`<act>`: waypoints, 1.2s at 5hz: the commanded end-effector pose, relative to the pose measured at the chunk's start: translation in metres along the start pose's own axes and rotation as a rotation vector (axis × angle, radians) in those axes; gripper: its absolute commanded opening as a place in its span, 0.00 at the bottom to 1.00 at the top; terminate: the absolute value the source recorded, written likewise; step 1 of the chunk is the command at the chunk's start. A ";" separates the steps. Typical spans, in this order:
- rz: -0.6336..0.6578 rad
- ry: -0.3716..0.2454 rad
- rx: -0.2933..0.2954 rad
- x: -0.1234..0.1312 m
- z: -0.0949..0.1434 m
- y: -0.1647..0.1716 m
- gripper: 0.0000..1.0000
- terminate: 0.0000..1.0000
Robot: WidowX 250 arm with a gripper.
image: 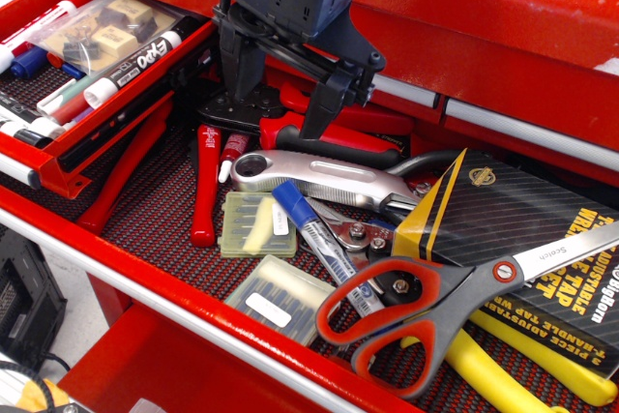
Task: Pick up scissors and put into drawer
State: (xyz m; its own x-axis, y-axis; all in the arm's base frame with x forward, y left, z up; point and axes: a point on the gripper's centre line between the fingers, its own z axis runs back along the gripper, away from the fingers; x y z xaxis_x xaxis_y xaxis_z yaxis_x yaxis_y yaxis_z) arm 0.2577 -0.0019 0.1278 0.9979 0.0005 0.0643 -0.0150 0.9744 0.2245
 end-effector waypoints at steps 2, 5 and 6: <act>-0.229 -0.120 0.000 -0.013 0.041 -0.036 1.00 0.00; -0.576 -0.446 0.152 -0.041 0.047 -0.139 1.00 0.00; -0.553 -0.506 0.114 -0.032 0.032 -0.155 1.00 0.00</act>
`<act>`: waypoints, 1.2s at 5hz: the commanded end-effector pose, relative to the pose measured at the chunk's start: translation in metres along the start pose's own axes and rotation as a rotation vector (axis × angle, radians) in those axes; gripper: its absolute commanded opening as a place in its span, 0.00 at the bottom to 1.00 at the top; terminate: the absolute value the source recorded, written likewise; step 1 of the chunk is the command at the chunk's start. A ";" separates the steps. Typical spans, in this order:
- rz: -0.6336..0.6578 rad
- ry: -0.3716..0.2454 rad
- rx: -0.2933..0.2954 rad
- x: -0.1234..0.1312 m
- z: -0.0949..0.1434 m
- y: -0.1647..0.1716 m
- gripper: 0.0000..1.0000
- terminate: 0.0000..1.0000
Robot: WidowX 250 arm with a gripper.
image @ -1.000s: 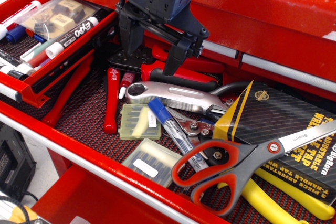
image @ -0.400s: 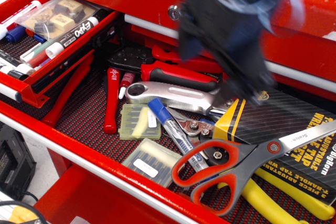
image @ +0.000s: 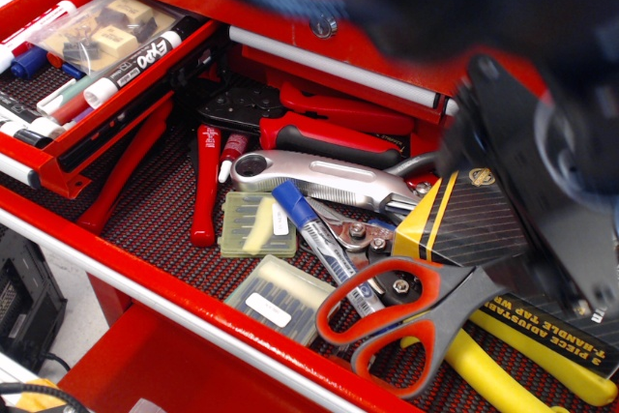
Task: Pick up scissors and put into drawer
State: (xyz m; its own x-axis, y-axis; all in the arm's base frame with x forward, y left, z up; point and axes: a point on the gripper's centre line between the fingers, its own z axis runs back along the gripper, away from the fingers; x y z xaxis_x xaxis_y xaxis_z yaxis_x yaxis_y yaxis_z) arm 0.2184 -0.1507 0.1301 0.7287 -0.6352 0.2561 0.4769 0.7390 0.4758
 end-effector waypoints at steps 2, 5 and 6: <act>0.039 -0.140 -0.200 0.016 -0.021 -0.020 1.00 0.00; 0.054 -0.188 -0.213 0.001 -0.052 -0.025 1.00 0.00; 0.092 -0.166 -0.208 0.001 -0.051 -0.027 0.00 0.00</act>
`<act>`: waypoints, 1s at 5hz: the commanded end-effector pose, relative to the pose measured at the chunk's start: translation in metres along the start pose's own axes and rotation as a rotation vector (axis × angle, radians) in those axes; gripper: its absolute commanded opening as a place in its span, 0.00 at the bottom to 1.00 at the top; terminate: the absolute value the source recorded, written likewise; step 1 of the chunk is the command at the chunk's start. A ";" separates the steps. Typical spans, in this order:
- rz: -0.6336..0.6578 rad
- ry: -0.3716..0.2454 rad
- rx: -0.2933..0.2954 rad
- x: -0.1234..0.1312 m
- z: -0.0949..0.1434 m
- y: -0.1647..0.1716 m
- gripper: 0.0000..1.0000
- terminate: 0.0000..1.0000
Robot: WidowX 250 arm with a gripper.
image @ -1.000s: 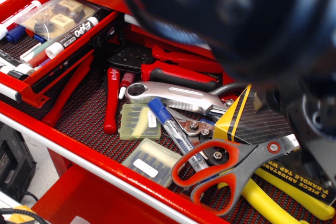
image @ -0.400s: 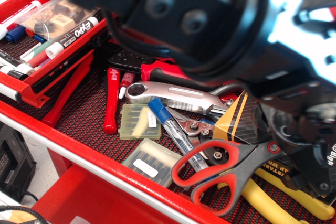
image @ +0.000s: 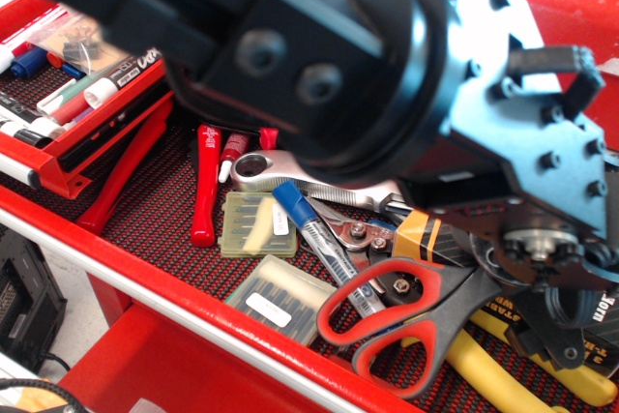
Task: Pick up scissors and put into drawer
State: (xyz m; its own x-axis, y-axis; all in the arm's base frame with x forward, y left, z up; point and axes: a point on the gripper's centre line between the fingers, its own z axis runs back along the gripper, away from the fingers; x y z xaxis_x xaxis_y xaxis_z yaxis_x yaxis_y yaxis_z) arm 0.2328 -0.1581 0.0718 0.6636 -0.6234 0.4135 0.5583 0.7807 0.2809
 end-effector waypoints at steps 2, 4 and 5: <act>0.085 0.021 0.002 0.004 0.012 -0.002 0.00 0.00; 0.095 0.353 0.004 0.019 0.036 0.030 0.00 0.00; 0.020 0.500 0.000 0.020 0.048 0.048 0.00 0.00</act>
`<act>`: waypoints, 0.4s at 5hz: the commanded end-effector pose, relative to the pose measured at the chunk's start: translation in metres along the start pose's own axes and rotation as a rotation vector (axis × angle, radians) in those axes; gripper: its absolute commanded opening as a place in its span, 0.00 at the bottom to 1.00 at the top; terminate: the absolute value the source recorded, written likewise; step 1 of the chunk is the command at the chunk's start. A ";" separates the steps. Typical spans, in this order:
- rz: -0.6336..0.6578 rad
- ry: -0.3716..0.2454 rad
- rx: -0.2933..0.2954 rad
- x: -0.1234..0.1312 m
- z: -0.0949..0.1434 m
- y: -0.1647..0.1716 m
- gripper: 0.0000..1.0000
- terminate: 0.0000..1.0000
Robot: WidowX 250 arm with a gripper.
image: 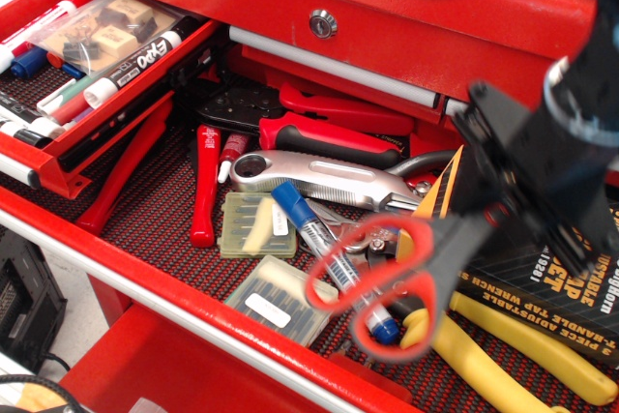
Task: Pick up scissors and put into drawer
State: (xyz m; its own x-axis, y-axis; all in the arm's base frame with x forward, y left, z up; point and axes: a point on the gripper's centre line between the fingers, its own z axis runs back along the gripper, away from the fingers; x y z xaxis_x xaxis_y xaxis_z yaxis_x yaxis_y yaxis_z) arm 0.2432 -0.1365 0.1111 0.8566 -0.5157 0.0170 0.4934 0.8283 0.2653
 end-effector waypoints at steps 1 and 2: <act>-0.093 0.114 0.076 -0.005 0.026 0.022 0.00 0.00; -0.201 0.159 0.201 -0.026 0.034 0.038 0.00 0.00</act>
State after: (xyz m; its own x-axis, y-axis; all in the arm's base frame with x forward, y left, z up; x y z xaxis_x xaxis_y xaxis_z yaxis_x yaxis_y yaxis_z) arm 0.2306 -0.0855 0.1406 0.7352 -0.6199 -0.2742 0.6687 0.5971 0.4431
